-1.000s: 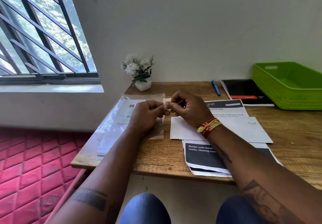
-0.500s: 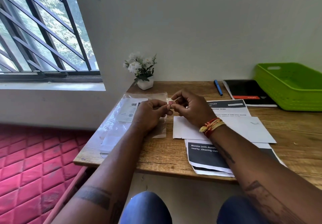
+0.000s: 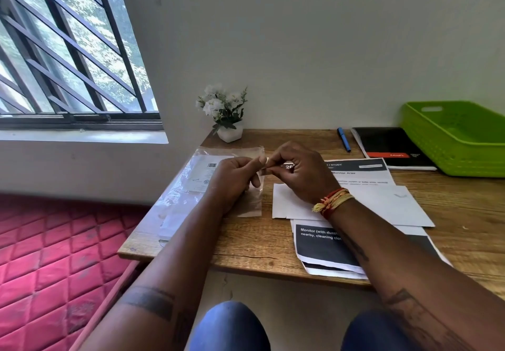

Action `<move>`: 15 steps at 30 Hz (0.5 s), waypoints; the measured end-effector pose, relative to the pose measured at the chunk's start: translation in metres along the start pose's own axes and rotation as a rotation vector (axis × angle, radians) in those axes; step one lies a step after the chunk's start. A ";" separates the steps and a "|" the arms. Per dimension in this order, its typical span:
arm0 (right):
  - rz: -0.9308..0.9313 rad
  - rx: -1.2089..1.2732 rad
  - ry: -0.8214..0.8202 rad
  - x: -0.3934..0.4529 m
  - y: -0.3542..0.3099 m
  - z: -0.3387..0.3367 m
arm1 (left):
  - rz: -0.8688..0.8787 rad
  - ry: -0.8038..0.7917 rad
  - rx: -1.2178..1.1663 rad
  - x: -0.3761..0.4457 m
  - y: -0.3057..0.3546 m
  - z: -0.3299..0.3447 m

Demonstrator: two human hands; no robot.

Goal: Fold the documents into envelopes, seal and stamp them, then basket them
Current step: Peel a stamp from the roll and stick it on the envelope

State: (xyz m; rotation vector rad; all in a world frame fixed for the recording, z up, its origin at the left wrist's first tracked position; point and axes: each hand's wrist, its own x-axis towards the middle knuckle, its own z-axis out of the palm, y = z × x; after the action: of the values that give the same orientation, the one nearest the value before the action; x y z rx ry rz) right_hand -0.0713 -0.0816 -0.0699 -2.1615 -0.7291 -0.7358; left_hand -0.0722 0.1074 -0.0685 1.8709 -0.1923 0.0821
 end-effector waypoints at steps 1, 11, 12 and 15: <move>-0.006 0.008 -0.006 0.000 -0.001 0.000 | -0.006 -0.012 -0.044 0.002 -0.002 -0.002; -0.103 -0.060 -0.096 0.000 -0.008 0.008 | -0.061 0.054 -0.261 0.005 -0.005 -0.006; -0.110 -0.052 -0.098 0.000 -0.009 0.007 | -0.069 0.070 -0.285 0.004 -0.004 -0.007; -0.094 -0.001 -0.101 0.000 -0.010 0.006 | -0.091 0.104 -0.331 0.004 -0.003 -0.008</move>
State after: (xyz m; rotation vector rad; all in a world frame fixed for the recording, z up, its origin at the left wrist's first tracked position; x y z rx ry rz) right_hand -0.0769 -0.0715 -0.0685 -2.1901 -0.8877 -0.6787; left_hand -0.0672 0.1155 -0.0684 1.5388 -0.0450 0.0801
